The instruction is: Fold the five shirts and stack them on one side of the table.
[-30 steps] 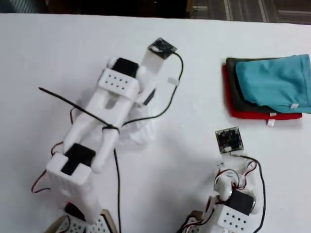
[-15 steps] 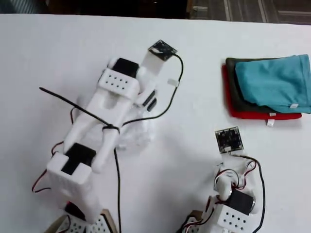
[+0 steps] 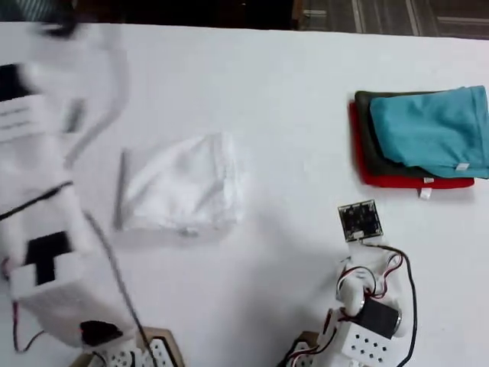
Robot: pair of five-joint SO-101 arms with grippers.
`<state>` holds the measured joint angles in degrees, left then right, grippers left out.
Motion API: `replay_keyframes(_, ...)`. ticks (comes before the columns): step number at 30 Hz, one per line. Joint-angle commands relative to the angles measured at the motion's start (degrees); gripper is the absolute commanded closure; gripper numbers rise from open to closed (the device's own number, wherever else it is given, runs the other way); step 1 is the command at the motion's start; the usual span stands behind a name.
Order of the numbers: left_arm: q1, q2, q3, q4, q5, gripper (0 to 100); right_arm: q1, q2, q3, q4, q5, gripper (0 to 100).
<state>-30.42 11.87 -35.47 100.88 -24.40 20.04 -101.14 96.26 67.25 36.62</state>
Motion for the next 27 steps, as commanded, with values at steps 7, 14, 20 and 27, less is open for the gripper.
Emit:
replay_keyframes(7, -24.00, -6.24, 12.18, -1.67, -10.90, 97, -19.82, -1.10, -9.05, 1.80, -2.90, 97.8)
replay_keyframes(14, -37.27, -15.65, 29.23, -9.32, -21.63, 97, -27.38, 2.51, -15.65, -0.66, -2.90, 97.8)
replay_keyframes(20, -45.19, -21.63, 57.45, -26.55, -23.12, 97, -27.56, 23.34, -29.01, -1.63, -3.16, 97.8)
replay_keyframes(27, -46.51, -24.00, 79.16, -35.16, -15.56, 97, -35.03, 57.27, -59.34, 4.88, -10.11, 97.8)
